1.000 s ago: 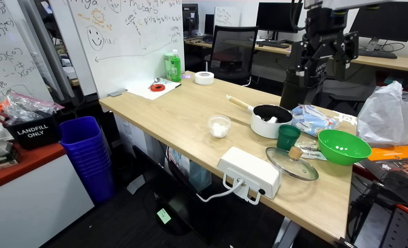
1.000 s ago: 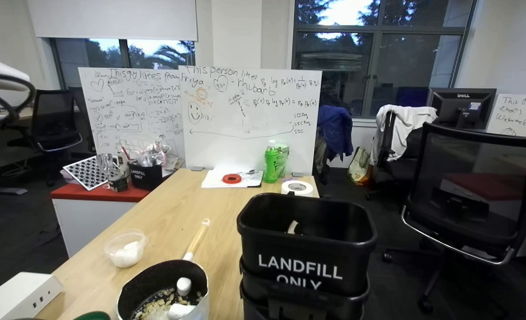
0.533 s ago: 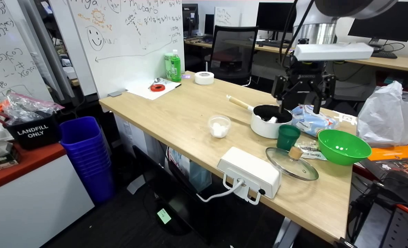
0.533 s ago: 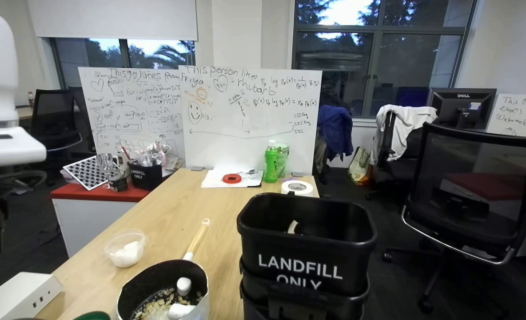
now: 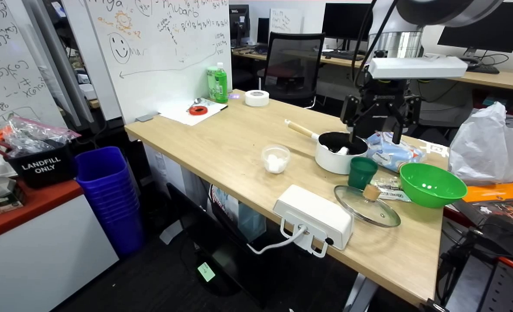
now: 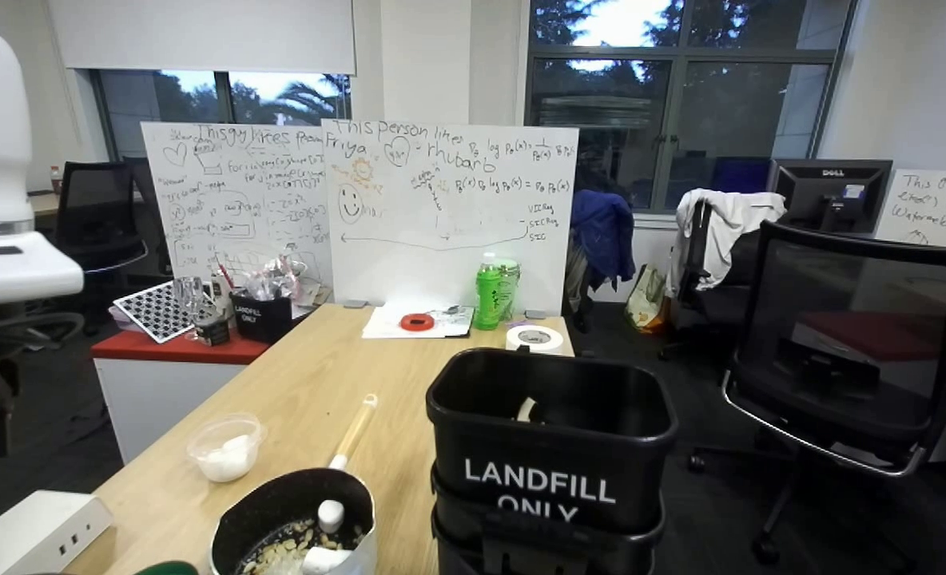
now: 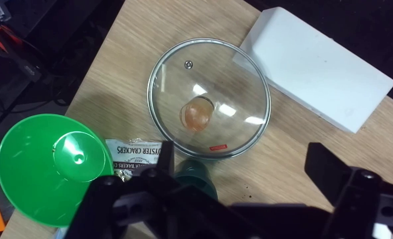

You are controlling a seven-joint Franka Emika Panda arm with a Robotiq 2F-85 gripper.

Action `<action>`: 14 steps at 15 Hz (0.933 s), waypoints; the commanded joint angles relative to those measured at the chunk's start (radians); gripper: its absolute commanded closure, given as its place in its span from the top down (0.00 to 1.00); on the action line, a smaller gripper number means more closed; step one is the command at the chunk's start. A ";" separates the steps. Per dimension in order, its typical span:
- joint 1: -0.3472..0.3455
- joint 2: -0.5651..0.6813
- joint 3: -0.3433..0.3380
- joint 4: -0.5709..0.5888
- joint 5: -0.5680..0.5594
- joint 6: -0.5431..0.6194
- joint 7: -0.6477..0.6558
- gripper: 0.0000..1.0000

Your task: Put the glass lid on top of the white object

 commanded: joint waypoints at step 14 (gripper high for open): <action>-0.009 -0.014 0.018 -0.366 0.013 0.628 0.299 1.00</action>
